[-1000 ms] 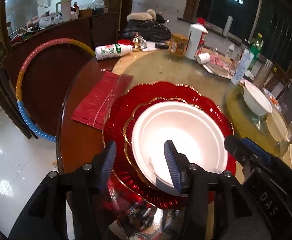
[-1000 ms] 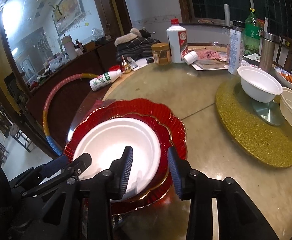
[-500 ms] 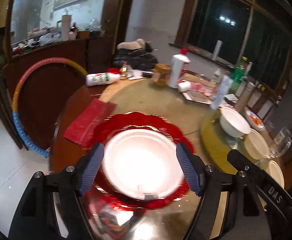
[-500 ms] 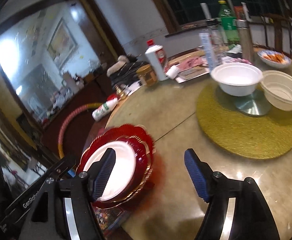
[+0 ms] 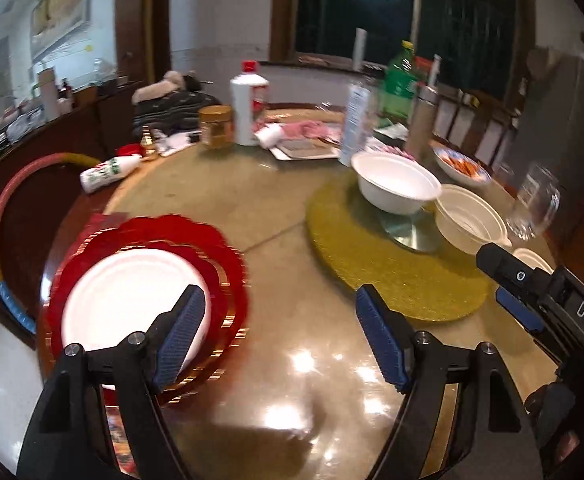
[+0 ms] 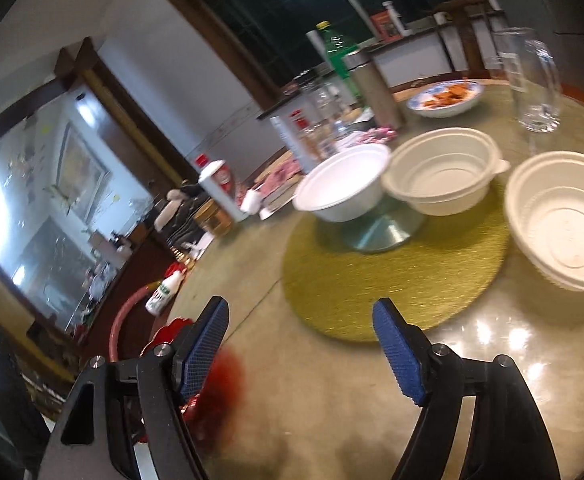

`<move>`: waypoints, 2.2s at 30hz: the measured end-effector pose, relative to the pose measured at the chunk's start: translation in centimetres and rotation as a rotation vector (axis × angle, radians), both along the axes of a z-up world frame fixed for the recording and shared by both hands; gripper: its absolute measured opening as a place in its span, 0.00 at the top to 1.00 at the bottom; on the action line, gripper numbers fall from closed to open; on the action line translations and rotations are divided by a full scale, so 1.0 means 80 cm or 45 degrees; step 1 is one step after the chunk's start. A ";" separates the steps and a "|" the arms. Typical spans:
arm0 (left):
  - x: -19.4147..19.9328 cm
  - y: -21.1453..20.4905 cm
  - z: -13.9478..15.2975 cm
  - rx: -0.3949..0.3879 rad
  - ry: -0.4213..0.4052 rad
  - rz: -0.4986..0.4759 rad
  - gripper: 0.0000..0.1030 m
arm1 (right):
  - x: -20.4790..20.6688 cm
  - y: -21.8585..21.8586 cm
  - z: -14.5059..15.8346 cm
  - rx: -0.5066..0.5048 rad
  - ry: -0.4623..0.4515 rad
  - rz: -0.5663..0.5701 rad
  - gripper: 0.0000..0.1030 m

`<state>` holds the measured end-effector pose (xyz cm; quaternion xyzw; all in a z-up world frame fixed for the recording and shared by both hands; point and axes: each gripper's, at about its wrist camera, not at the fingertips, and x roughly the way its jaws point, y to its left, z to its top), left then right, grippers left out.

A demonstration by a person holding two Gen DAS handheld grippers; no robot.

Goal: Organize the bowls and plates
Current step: 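Withdraw the tools from the stack toward the white bowl on the turntable, then grasp the rim of the white bowl on the turntable stand, then lift the white bowl and carry it to the red bowl stack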

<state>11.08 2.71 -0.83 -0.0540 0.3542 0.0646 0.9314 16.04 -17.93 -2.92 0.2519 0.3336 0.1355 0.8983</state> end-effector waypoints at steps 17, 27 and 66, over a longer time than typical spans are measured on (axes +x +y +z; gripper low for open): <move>0.097 -0.031 -0.047 -0.039 0.156 0.047 0.24 | 0.006 -0.051 -0.024 0.151 0.003 -0.099 0.25; 0.174 -0.031 -0.034 -0.234 0.234 0.077 0.24 | 0.008 -0.053 -0.030 0.185 0.016 -0.123 0.25; 0.342 -0.059 -0.077 -0.252 0.388 0.131 0.40 | 0.389 -0.051 -0.046 -0.233 0.574 0.123 0.88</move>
